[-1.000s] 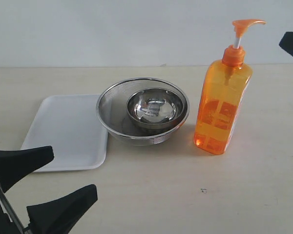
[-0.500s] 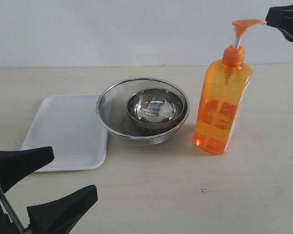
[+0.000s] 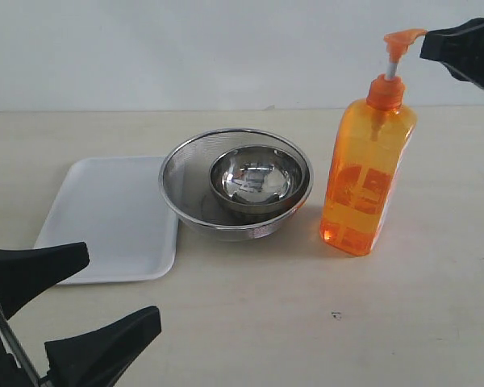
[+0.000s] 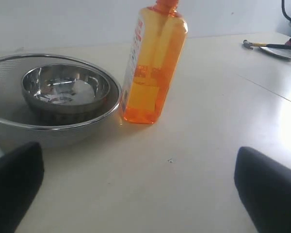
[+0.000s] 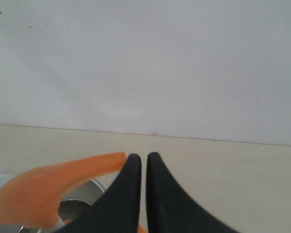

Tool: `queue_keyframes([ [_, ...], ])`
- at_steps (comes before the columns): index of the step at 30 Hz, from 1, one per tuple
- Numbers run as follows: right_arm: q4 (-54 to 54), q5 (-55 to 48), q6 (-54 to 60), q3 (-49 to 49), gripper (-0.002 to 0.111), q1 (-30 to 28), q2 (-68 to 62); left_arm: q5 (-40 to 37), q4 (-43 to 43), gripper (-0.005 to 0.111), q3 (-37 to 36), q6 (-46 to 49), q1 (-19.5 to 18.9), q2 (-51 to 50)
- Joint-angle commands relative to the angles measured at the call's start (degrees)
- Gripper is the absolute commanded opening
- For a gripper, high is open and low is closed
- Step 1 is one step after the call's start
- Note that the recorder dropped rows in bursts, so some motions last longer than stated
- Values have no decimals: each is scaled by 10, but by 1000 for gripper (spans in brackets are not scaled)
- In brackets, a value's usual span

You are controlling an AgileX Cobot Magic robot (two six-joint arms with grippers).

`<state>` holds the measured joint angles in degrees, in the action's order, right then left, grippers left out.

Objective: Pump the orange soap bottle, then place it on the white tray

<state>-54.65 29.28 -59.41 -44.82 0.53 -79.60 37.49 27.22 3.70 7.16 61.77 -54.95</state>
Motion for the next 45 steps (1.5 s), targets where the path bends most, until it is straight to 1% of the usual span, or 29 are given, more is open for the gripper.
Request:
queue_keyframes([
  [1, -1, 20, -11, -17, 0, 1, -5, -5, -1, 105, -3, -3, 2, 3],
  [15, 0, 35, -15, -45, 0, 1, -37, -16, -1, 105, -3, -3, 2, 3],
  [21, -6, 27, -16, -45, 0, 1, -27, -17, -1, 105, -3, -3, 2, 3],
  [24, -28, 16, -33, -45, 0, 1, -15, -18, -1, 105, -3, -3, 2, 3],
  [25, -48, -9, -48, -45, 0, 1, -6, -20, -1, 105, -3, -3, 2, 3],
  [28, -111, -41, -87, -45, 0, 1, 9, -20, -1, 105, -3, -3, 2, 3],
  [29, -151, -39, -123, -45, 0, 1, 18, -20, -1, 105, -3, -3, 2, 3],
  [30, -167, -37, -144, -45, 0, 1, 22, -20, -1, 105, -3, -3, 2, 3],
  [31, -197, -8, -172, -45, 0, 1, 26, -19, -1, 105, -3, -3, 2, 3],
  [32, -198, 10, -173, -45, 0, 1, 25, -19, -1, 105, -3, -3, 2, 3],
  [40, -188, 32, -164, -45, 0, 1, 17, -19, -1, 105, -3, -3, 2, 3],
  [45, -161, 39, -141, -45, 0, 1, -10, -23, -1, 105, -3, -3, 2, 3],
])
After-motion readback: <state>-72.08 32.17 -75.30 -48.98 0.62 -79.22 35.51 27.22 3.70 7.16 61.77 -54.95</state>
